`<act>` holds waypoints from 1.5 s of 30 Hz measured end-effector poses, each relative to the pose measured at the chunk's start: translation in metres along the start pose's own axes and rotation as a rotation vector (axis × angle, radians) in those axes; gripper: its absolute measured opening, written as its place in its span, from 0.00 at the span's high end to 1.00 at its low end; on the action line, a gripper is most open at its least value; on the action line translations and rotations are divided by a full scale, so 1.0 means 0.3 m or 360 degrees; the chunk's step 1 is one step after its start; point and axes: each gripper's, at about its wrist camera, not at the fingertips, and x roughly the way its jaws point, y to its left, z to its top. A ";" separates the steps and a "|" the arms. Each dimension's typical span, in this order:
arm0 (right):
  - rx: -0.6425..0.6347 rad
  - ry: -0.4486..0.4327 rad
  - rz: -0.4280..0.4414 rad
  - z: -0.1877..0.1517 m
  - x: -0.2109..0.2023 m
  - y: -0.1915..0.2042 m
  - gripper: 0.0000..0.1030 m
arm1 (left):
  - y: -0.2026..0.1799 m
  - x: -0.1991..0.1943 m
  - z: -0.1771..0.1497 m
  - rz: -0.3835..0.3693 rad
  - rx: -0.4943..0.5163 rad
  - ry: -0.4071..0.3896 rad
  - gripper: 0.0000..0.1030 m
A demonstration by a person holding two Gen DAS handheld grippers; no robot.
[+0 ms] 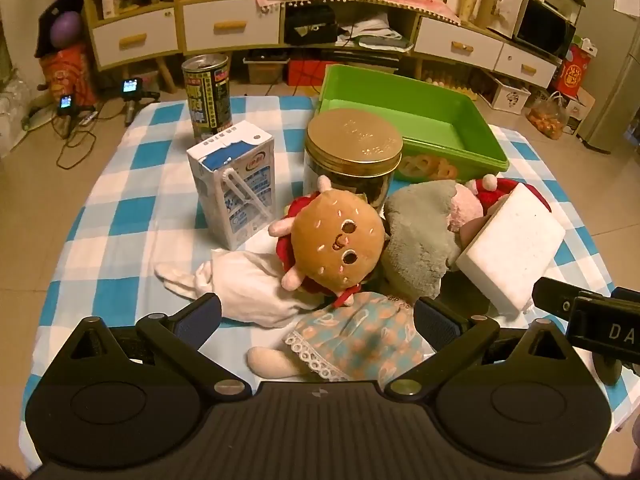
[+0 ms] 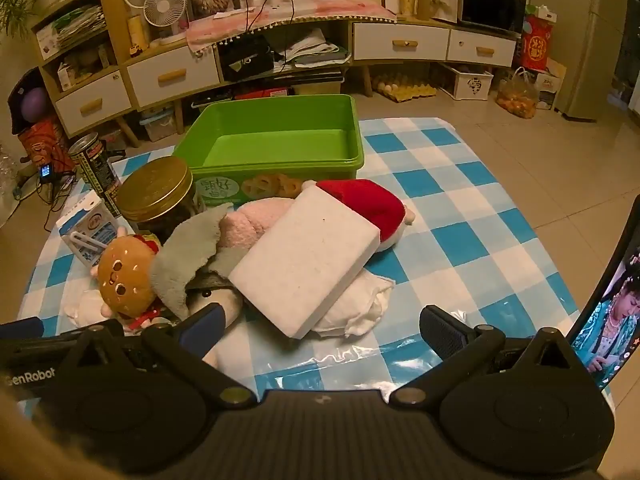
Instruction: Organize soft objects
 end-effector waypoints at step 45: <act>0.0000 0.0005 -0.0007 0.001 0.002 -0.011 0.27 | 0.029 0.013 0.002 -0.0001 -0.0005 -0.0069 0.05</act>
